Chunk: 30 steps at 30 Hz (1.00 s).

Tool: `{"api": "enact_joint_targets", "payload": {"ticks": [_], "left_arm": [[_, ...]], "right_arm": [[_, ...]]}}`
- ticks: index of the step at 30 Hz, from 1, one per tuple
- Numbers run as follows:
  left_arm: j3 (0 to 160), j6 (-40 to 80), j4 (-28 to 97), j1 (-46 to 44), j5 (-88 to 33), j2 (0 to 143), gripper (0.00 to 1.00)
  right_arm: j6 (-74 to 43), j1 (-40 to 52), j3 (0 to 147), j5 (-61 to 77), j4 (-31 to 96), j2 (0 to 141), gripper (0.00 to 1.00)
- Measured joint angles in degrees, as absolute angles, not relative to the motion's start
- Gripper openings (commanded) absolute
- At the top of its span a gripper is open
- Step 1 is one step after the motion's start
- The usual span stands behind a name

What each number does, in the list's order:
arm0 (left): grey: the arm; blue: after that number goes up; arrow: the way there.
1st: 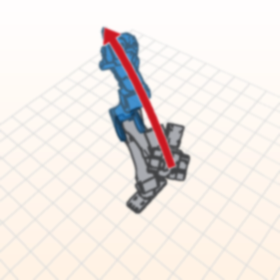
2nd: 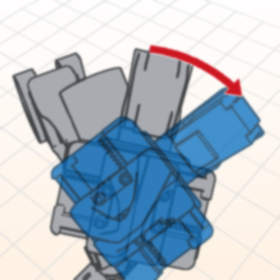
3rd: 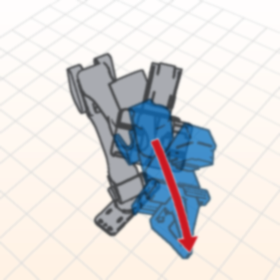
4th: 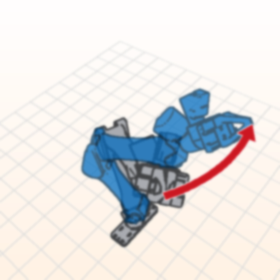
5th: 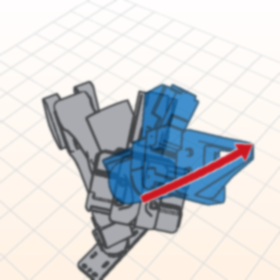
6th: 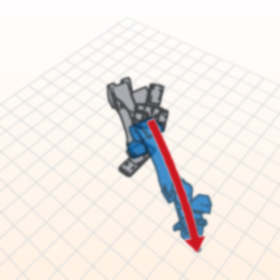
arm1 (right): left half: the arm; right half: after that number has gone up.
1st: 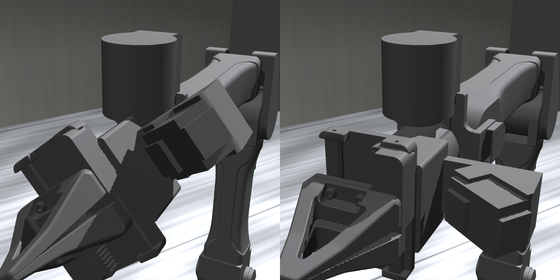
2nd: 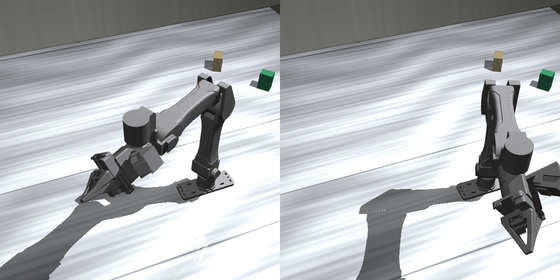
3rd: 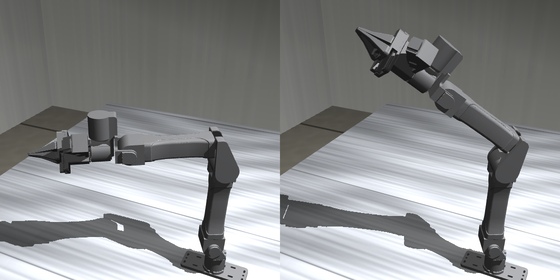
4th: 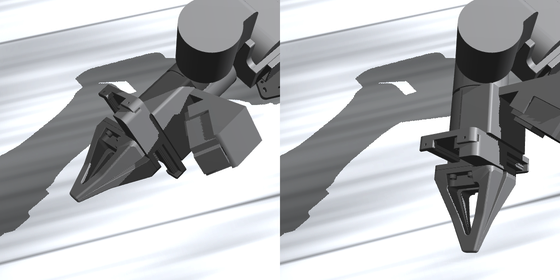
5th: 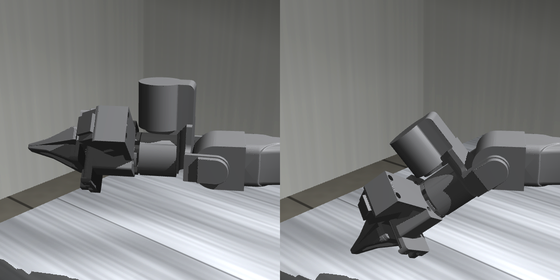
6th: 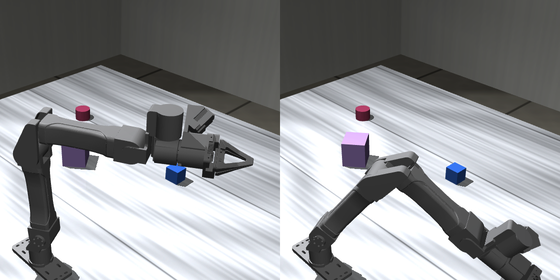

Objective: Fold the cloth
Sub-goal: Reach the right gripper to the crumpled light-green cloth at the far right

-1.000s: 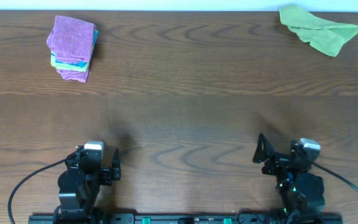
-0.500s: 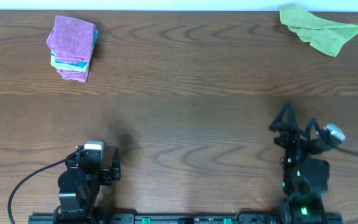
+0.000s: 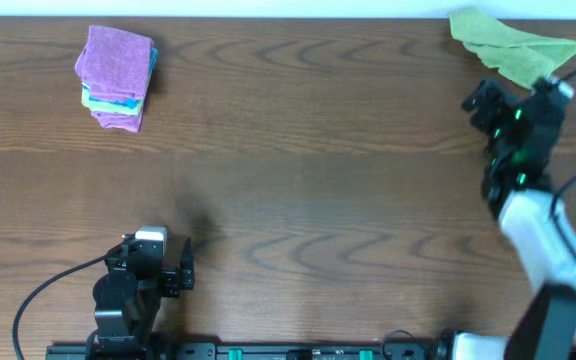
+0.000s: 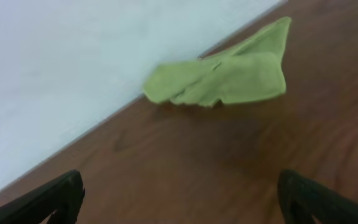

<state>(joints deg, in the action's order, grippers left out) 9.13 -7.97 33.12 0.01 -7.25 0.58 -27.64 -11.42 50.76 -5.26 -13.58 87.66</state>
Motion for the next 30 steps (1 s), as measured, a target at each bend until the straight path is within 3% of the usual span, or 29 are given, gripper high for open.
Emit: {"api": "enact_joint_targets", "payload": {"ticks": [12,22,30], "left_arm": [[9.1,-8.0,33.1,0.0,-7.2,0.6,0.95],[9.1,-8.0,33.1,0.0,-7.2,0.6,0.95],[9.1,-8.0,33.1,0.0,-7.2,0.6,0.95]], "right_arm": [[-26.7,-18.5,80.0,-3.9,-7.0,114.4,0.99],[-32.1,-21.6,89.0,-4.1,-12.3,129.2,0.99],[-35.2,-24.2,89.2,-4.0,-14.1,132.5,0.99]]}}
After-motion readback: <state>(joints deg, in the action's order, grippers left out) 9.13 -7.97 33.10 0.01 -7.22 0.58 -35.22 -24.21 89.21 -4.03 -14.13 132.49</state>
